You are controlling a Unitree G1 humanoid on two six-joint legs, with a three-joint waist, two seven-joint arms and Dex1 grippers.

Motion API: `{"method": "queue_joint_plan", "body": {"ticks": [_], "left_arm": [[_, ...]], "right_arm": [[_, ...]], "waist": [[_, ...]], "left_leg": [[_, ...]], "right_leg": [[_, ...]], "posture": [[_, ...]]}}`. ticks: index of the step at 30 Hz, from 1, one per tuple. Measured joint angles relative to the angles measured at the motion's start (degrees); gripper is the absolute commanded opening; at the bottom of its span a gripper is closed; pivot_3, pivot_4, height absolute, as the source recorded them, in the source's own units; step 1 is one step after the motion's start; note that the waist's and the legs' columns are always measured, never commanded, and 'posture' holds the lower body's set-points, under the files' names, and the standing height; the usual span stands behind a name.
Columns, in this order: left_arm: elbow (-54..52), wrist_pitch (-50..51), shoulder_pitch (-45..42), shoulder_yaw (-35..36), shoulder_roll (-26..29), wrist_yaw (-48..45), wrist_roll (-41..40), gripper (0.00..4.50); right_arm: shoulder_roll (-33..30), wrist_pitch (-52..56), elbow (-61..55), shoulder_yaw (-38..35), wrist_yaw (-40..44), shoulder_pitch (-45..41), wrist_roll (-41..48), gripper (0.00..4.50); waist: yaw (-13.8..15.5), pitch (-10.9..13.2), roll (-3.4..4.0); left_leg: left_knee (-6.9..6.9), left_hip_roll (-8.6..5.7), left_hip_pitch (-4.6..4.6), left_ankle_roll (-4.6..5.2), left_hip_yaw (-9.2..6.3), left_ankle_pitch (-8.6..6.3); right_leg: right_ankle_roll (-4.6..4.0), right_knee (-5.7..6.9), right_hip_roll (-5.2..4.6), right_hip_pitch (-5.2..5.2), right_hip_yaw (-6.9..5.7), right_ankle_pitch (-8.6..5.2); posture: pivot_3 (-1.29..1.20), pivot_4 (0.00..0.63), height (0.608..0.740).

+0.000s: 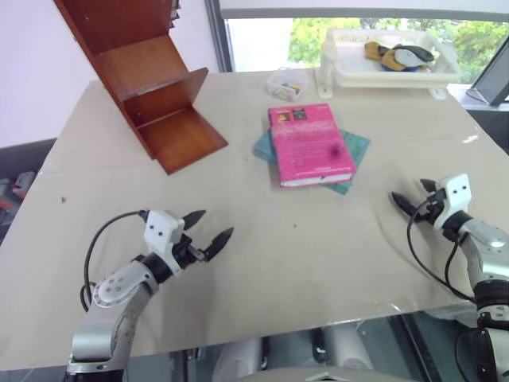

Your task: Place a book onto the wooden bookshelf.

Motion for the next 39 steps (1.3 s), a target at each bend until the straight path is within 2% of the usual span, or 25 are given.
{"method": "queue_joint_plan", "body": {"ticks": [2, 5, 8, 31, 39], "left_arm": [[-0.1, 0.0, 0.2, 0.0, 0.0, 0.1, 0.0, 4.46], [-1.8, 0.0, 2.3, 0.2, 0.0, 0.7, 0.0, 4.46], [-2.2, 0.0, 2.4, 0.3, 0.0, 1.1, 0.0, 4.46], [-2.1, 0.0, 1.0, 0.2, 0.0, 0.3, 0.0, 4.46], [-0.8, -1.2, 0.3, 2.5, 2.0, -1.8, -0.5, 4.46]], "right_arm": [[0.0, 0.4, -0.1, 0.0, 0.8, 0.0, 0.5, 4.50], [-0.3, 5.3, -5.0, 0.0, 8.6, 2.3, 5.3, 4.50], [-0.4, 7.5, -7.1, 0.1, 10.5, 3.2, 6.2, 4.50], [-1.0, 9.1, -10.0, 0.1, 8.8, 4.7, 6.1, 4.50], [1.9, 11.0, -12.3, 2.8, 9.5, 4.0, 5.8, 4.50]], "waist": [[0.0, 0.0, 0.00], [0.0, 0.0, 0.00], [0.1, 0.0, 0.01], [0.1, 0.0, 0.01], [0.0, 0.0, 0.02]], "left_leg": [[0.00, 0.00, -0.01, 0.00, 0.00, 0.00], [-0.03, 0.01, -0.03, 0.01, -0.05, -0.01], [-0.03, 0.01, -0.02, 0.01, -0.07, -0.01], [-0.02, -0.01, -0.03, 0.00, -0.07, -0.01], [-0.02, 0.00, 0.00, 0.00, -0.08, 0.00]], "right_leg": [[0.00, -0.01, 0.00, 0.00, 0.00, 0.00], [0.00, -0.04, -0.04, 0.00, 0.00, 0.00], [0.00, -0.04, -0.07, 0.00, 0.00, 0.00], [0.00, -0.03, -0.03, 0.00, -0.07, 0.00], [0.00, 0.01, 0.00, 0.00, -0.08, 0.00]], "posture": [[0.00, 0.150, 0.740], [0.00, 0.150, 0.740], [0.00, 0.150, 0.740], [0.00, 0.150, 0.740], [0.00, 0.150, 0.740]]}}
